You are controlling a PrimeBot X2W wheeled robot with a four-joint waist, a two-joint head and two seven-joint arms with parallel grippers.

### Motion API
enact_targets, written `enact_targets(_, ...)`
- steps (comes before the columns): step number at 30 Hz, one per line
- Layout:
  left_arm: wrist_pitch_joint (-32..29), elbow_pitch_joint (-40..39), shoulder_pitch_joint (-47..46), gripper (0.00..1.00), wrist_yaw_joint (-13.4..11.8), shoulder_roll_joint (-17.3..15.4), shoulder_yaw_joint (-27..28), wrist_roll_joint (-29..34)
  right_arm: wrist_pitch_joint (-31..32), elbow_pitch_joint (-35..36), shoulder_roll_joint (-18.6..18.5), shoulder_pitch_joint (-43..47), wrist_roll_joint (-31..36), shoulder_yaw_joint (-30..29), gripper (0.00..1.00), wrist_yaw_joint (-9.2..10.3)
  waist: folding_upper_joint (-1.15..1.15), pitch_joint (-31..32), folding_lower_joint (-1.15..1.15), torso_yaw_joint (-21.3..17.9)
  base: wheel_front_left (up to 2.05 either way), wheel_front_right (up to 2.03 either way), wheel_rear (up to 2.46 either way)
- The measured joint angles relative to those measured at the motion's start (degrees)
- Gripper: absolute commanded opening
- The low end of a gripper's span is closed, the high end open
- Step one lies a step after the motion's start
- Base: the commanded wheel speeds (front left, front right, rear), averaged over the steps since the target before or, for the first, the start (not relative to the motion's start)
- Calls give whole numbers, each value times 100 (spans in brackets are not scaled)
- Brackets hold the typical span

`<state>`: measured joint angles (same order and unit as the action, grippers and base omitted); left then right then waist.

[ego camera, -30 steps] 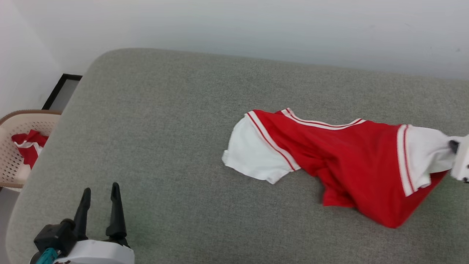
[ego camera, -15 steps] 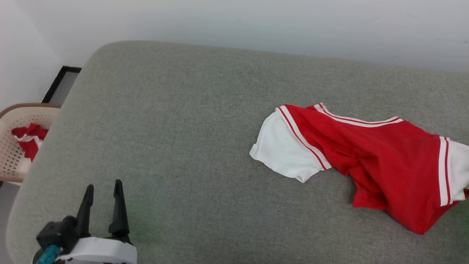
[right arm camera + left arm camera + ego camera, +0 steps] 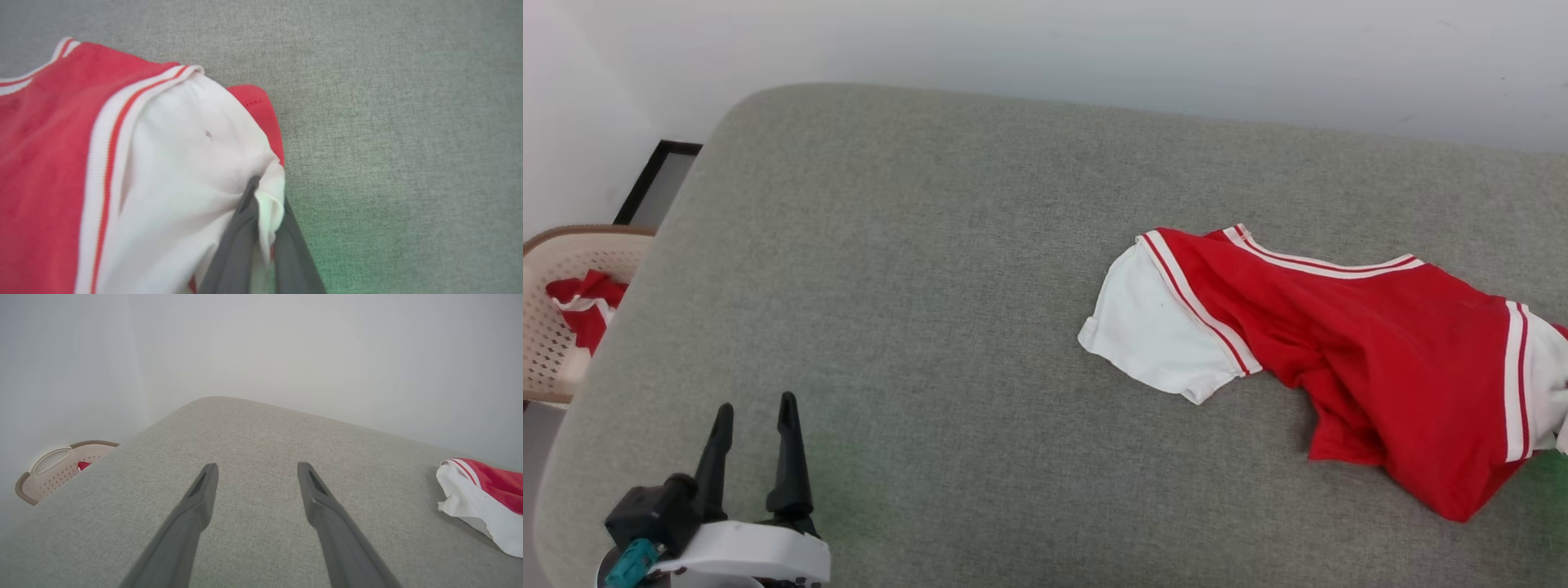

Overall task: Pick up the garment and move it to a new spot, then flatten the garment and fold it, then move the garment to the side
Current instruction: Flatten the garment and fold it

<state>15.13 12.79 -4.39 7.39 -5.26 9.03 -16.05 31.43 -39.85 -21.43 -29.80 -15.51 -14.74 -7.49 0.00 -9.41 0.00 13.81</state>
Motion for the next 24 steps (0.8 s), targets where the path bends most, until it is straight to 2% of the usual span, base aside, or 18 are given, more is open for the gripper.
enact_targets(9, 0, -62, -17, 100, 0, -98, -81, -8, -309, 277, -63, -97, -256, 359, 100, 0, 0, 61, 0, -142, 0, 0, 0)
enact_targets(16, -85, -163, -181, 100, -1, -455, -359, -186, -766, 948, -22, 100, -466, 582, 100, 0, 0, 132, 0, -361, 0, 0, 0)
enact_targets(24, -616, -503, -456, 100, 0, -920, -745, -597, -1591, 1918, 198, 622, -614, 875, 100, 0, 0, 165, 0, -714, 0, 0, 0)
